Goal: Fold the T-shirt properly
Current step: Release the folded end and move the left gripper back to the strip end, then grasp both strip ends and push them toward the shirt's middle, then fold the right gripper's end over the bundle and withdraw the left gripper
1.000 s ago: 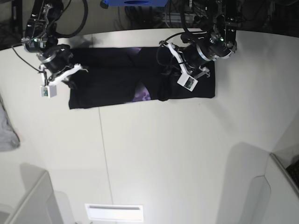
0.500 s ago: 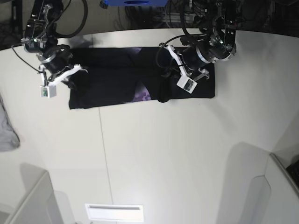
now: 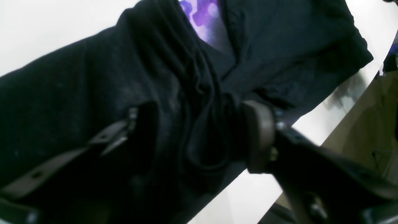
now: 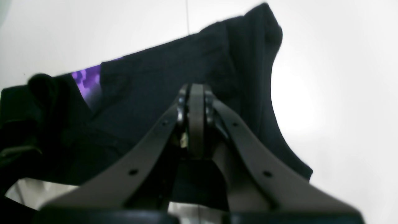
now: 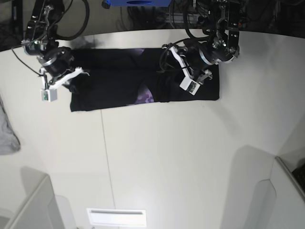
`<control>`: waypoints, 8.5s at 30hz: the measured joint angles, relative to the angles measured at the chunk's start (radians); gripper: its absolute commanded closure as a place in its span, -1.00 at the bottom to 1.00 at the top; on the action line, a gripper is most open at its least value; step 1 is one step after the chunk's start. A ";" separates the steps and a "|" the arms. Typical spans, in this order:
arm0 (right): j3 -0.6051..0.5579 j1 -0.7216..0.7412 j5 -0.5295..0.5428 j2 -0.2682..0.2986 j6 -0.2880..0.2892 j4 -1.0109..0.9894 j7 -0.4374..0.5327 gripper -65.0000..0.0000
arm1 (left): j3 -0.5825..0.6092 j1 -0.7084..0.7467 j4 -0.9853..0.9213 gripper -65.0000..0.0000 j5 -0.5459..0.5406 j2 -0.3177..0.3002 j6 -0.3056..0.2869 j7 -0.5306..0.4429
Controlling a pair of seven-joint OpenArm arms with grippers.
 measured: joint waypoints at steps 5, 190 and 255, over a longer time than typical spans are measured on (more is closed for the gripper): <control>0.000 0.014 0.000 0.000 -0.007 -0.044 -0.003 1.00 | 0.125 -0.005 0.006 -0.34 0.001 -0.010 -0.001 0.001; -0.544 0.239 0.025 -0.080 -0.218 -0.106 -0.149 1.00 | 0.003 -0.080 -0.105 1.00 0.120 -0.069 0.051 -0.169; -0.592 0.249 0.028 -0.151 -0.236 -0.206 -0.055 -0.11 | -0.475 0.243 0.065 1.00 0.119 -0.082 -0.167 -0.161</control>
